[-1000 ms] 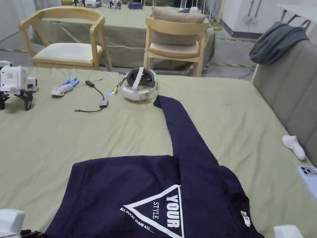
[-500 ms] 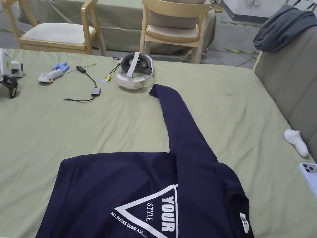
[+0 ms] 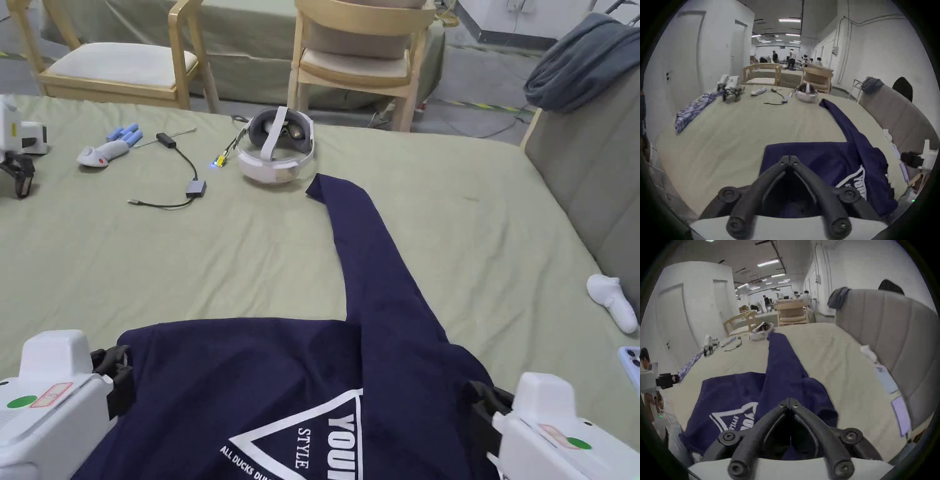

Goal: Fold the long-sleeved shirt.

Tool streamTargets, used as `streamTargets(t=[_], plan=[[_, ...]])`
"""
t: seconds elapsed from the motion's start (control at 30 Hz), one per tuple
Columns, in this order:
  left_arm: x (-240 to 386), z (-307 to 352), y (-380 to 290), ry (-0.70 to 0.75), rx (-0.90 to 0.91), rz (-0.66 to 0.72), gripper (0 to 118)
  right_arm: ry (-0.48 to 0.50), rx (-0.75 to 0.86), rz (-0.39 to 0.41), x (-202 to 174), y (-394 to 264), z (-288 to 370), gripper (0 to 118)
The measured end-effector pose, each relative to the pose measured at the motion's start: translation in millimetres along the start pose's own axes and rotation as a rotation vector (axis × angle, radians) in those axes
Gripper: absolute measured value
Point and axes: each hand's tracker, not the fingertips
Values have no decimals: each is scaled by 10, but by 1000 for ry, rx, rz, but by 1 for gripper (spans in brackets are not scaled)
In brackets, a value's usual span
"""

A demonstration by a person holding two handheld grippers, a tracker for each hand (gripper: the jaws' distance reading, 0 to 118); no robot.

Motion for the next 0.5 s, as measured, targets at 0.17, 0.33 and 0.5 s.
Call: streamTargets(t=[0.17, 0.33, 0.5], plan=[[106, -278, 121, 6, -20, -23, 3, 63, -13, 19, -134, 607, -678, 87], [174, -599, 237, 2, -32, -31, 3, 88, -69, 107, -337, 1590, -2071, 117], [143, -983, 431, 17, -55, -49, 3, 59, -125, 157, -695, 2577, -3491, 117]])
